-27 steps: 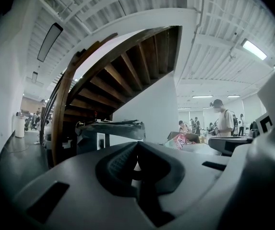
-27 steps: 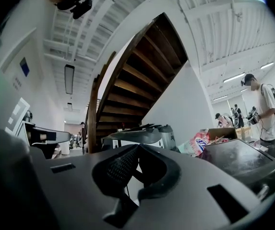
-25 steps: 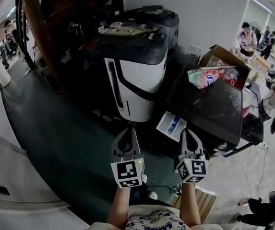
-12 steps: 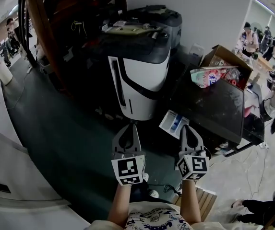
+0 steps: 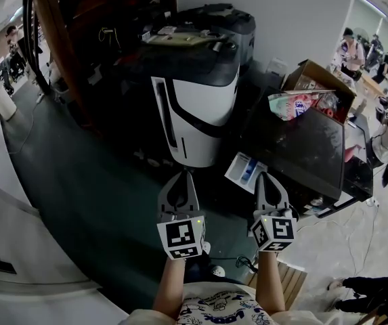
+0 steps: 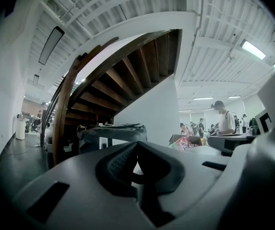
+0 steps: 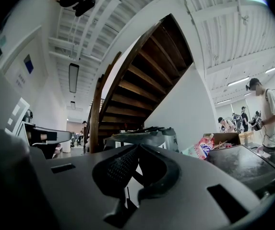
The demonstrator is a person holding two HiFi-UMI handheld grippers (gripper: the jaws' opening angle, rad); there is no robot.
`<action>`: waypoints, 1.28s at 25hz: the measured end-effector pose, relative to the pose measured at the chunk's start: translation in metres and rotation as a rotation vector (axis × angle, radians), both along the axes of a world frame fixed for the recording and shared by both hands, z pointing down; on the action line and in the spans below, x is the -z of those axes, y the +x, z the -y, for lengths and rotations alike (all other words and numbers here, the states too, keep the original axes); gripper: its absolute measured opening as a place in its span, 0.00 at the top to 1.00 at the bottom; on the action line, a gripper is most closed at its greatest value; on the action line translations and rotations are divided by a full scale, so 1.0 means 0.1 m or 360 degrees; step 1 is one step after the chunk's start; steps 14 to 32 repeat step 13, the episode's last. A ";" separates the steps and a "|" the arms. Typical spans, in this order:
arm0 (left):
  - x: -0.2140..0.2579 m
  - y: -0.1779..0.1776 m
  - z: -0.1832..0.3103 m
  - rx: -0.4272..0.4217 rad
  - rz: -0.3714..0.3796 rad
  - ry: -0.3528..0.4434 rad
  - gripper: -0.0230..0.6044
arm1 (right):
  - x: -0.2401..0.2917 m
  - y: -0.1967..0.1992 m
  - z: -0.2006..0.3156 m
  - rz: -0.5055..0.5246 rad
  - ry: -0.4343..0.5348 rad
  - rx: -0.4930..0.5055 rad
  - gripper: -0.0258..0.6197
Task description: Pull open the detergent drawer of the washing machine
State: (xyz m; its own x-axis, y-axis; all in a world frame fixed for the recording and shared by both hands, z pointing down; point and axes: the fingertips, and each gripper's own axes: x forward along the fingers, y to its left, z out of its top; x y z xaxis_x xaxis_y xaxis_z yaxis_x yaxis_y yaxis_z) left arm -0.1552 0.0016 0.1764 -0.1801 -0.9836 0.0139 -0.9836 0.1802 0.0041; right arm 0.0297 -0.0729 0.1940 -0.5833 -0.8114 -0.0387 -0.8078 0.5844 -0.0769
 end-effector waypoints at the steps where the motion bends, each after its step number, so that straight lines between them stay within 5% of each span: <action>1: 0.00 0.00 0.01 0.0000 0.0002 0.0002 0.94 | 0.00 0.00 0.00 -0.0002 0.0001 0.0001 0.94; 32: -0.02 -0.02 0.07 0.0005 0.0020 0.0005 0.94 | -0.07 -0.06 0.05 -0.0028 0.0011 0.0021 0.94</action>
